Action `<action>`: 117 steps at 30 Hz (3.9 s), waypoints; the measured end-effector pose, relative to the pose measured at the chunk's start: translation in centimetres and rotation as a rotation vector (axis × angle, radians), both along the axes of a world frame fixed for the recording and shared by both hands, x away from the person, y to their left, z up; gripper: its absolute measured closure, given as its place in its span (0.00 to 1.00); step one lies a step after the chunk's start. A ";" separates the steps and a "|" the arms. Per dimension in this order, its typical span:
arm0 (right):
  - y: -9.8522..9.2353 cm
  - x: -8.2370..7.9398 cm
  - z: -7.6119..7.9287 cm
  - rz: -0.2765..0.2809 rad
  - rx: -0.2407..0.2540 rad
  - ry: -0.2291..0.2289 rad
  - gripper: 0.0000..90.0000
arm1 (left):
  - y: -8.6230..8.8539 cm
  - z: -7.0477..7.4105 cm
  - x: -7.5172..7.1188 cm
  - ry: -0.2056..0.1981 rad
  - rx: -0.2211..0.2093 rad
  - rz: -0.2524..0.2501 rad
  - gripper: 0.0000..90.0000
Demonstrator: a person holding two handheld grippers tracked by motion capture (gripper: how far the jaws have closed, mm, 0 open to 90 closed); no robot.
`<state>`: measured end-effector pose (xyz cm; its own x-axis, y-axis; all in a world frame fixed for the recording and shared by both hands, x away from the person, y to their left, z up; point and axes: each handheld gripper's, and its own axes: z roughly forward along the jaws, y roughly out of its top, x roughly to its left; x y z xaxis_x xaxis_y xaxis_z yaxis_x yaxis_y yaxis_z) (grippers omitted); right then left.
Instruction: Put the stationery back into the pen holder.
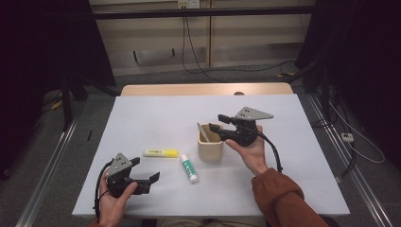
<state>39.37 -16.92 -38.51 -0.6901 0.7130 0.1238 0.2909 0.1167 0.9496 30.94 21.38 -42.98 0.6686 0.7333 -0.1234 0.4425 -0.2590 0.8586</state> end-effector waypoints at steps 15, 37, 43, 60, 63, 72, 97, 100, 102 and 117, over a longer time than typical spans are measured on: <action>-2.3 -0.9 0.3 -0.065 -0.021 0.063 0.11 | 0.0 0.1 0.0 -0.003 -0.005 0.006 0.06; -7.4 -4.2 -2.0 -0.151 -0.096 0.155 0.10 | -0.2 -0.1 0.1 0.009 0.022 0.000 0.06; -8.6 -5.4 -2.5 -0.164 -0.118 0.180 0.08 | -0.5 -0.1 0.2 0.019 0.026 -0.012 0.07; -10.5 -8.6 -4.3 -0.166 -0.182 0.253 0.09 | -1.5 0.7 0.9 0.057 0.119 -0.055 0.46; -10.5 -9.0 -4.3 -0.153 -0.183 0.258 0.09 | -2.2 0.9 1.4 0.073 0.131 -0.071 0.60; -11.0 -9.7 -4.7 -0.165 -0.205 0.264 0.09 | -4.4 1.2 3.5 0.092 0.202 -0.154 1.00; -11.1 -9.0 -5.2 -0.167 -0.186 0.280 0.09 | -6.9 -2.0 8.0 0.150 0.311 -0.172 1.00; -11.1 -9.0 -5.2 -0.170 -0.202 0.280 0.09 | -7.1 -1.9 8.5 0.155 0.313 -0.172 1.00; -11.1 -9.0 -5.3 -0.169 -0.200 0.283 0.09 | -7.3 -1.9 8.9 0.158 0.315 -0.170 1.00; -11.0 -9.1 -5.3 -0.151 -0.192 0.282 0.08 | -8.0 -1.9 11.4 0.181 0.300 -0.113 1.00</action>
